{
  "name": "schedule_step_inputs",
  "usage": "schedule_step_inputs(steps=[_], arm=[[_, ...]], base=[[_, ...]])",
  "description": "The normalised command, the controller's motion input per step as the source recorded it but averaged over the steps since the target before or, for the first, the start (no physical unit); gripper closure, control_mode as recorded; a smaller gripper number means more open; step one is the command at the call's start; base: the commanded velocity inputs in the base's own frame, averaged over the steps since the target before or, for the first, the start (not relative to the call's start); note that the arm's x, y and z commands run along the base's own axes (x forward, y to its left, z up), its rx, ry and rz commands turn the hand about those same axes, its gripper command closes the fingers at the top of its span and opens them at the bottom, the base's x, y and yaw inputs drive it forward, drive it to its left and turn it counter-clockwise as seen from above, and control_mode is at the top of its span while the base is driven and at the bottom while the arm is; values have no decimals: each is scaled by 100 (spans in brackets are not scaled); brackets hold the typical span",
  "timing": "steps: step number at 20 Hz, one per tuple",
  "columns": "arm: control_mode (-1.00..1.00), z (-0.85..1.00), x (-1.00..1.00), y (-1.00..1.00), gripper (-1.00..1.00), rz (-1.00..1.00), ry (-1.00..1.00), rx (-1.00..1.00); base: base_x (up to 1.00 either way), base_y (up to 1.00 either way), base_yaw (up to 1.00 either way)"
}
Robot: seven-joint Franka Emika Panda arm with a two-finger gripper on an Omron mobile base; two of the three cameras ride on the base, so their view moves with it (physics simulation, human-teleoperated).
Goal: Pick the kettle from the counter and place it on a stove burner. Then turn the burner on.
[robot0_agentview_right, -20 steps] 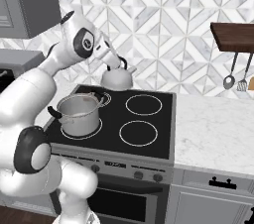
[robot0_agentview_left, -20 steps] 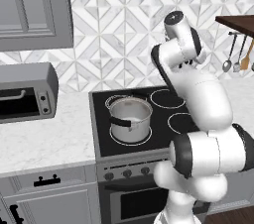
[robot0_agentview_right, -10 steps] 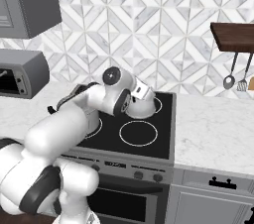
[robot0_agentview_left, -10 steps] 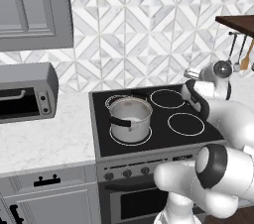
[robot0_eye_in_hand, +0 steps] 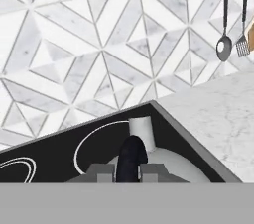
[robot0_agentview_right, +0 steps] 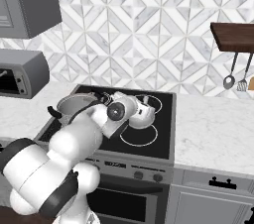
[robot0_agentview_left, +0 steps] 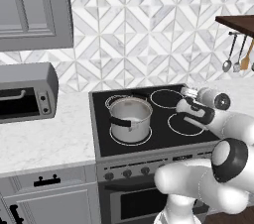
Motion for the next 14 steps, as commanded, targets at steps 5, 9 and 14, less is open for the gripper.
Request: schedule_step_inputs(steps=[5,9,14], arm=[[-100,-35,46,10,100,3,8,-1],[-100,-16,35,1,100,0,14,-4],[-100,-2,7,0,100,0,1,0]], base=[[0,0,0],[0,0,0],[0,0,0]])
